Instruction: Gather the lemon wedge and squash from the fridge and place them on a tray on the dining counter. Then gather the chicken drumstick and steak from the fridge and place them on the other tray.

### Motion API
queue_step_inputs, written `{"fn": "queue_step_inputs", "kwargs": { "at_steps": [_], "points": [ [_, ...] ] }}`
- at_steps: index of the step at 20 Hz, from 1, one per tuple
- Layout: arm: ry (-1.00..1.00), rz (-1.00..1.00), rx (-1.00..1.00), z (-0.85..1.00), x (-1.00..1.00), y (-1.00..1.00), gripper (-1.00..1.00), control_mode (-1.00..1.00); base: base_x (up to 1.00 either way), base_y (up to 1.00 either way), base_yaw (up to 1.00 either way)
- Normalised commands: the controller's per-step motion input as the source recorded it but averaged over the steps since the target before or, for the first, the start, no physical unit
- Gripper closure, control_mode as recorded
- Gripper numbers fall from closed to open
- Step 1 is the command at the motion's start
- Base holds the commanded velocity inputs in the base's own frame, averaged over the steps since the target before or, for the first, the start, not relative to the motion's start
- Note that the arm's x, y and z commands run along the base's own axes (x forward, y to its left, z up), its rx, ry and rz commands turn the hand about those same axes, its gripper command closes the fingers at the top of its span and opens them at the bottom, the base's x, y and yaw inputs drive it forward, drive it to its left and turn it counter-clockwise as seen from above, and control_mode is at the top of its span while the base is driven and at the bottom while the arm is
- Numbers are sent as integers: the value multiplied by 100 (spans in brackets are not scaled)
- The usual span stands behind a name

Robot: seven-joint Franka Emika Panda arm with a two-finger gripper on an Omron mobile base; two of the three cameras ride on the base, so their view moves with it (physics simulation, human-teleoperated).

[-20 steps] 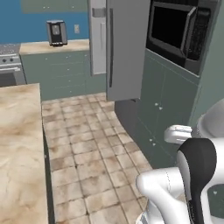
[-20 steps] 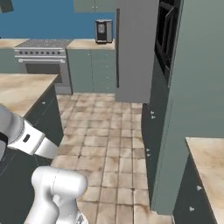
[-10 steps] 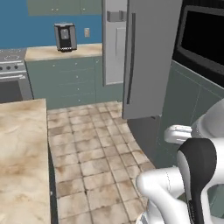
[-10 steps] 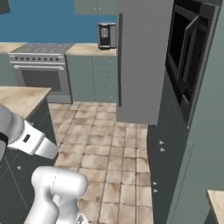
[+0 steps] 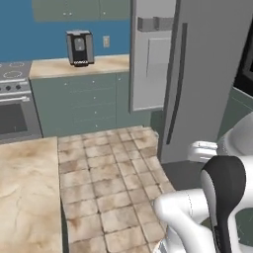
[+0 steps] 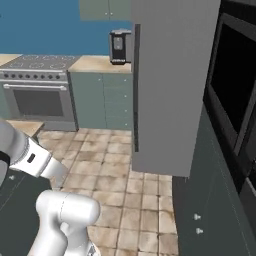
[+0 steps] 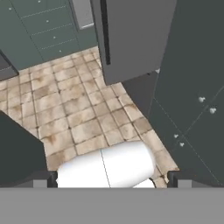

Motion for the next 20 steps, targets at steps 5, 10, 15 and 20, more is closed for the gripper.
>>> {"fn": "queue_step_inputs", "kwargs": {
  "at_steps": [5,10,15,20],
  "points": [
    [0,0,0,0,0,0,-100,100,99,55,0],
    [0,0,0,0,0,0,-100,100,84,47,0],
    [0,0,0,0,0,0,-100,100,35,23,-5],
    [0,0,0,0,0,0,-100,100,79,26,-19]
  ]
}}
